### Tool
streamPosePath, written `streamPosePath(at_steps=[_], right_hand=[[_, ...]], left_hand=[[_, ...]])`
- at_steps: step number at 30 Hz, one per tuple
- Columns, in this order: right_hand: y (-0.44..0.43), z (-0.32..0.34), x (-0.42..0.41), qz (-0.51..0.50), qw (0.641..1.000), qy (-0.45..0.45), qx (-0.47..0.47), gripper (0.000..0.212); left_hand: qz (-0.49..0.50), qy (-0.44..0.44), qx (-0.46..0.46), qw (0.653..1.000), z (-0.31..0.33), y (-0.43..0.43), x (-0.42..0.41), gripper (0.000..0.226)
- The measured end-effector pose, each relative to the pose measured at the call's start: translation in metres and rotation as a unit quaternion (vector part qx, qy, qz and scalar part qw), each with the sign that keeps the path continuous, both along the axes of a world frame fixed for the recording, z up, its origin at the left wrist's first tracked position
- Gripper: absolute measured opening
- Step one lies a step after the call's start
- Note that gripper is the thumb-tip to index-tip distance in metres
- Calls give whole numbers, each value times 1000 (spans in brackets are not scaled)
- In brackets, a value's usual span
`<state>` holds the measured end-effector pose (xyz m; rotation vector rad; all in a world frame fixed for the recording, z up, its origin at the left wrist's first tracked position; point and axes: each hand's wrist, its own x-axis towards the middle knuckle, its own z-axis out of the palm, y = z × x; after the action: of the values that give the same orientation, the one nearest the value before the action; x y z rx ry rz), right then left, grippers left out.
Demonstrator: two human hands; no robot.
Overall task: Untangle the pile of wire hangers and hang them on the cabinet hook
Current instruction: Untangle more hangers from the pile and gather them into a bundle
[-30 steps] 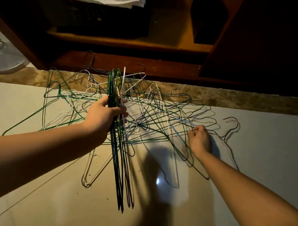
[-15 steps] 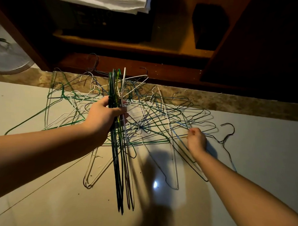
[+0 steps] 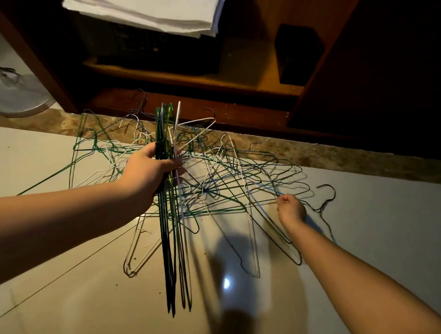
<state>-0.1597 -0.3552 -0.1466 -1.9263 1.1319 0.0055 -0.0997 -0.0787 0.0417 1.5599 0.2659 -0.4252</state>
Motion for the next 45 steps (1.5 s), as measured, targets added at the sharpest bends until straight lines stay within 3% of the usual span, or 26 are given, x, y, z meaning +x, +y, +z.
streamPosePath(at_steps=[9,21,25,29,45], right_hand=[[-8,-1,30,-22,997,71,9,30],[-17,-10,29,-63,996,3,69,11],[-15,-19,29,-60,996,9,72,20],[-14,-15,8,-29,999,21,38,11],[3,6,12,46,997,8,-58,17]], left_hand=[[10,5,5,1000,0,8,-7,20],[0,9,0,1000,-9,-17,0,20],[-1,17,2,1000,-12,-19,-2,20],[-1,19,-1,1000,-12,-22,-1,21],[-1,28,-9,1000,-22,-24,2,20]])
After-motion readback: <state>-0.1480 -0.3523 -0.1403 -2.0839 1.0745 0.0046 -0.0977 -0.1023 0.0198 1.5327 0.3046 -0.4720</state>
